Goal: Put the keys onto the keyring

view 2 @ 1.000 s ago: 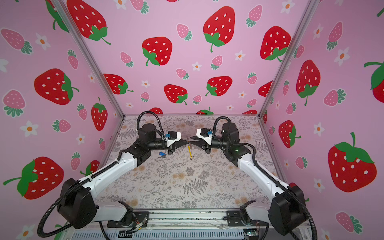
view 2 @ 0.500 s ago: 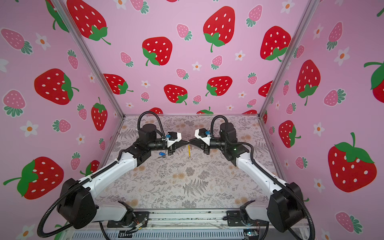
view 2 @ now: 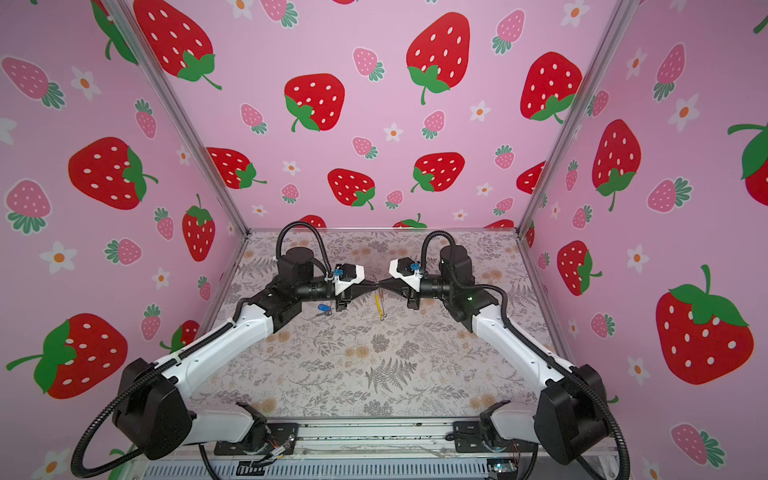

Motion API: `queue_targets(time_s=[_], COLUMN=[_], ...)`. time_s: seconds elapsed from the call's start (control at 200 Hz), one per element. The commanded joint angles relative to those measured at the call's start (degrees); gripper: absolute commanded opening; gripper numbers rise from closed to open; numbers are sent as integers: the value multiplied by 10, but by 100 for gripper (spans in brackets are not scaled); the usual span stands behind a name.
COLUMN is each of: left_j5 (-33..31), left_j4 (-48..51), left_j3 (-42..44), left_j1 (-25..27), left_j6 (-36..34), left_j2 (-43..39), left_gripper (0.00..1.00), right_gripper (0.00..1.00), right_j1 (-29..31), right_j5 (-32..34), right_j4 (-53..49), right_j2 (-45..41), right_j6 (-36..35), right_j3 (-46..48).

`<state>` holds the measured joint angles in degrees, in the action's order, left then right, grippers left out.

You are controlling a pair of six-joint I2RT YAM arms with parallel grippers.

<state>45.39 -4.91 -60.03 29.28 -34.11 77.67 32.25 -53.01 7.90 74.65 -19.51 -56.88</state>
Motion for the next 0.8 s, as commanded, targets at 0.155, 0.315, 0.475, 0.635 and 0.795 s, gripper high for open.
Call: queue_targets(time_s=[0.155, 0.315, 0.475, 0.635, 0.795], left_j5=[-54, -66, -84, -102, -117], left_j4=[218, 287, 317, 291, 275], left_j3=[-140, -181, -200, -181, -167], left_j1=[0, 2, 10, 24, 27], left_j6=[-148, -195, -214, -207, -199], left_j2=[8, 34, 55, 50, 44], left_gripper=[31, 33, 32, 32, 31], right_gripper=[2, 3, 4, 4, 4], right_j1=[5, 12, 19, 20, 23], right_j5=[37, 62, 89, 85, 94], right_j4=[-93, -160, -204, -215, -245], right_j2=[18, 38, 46, 48, 60], right_j6=[-6, -14, -19, -1, -1], right_j3=[-35, -69, -96, -108, -121])
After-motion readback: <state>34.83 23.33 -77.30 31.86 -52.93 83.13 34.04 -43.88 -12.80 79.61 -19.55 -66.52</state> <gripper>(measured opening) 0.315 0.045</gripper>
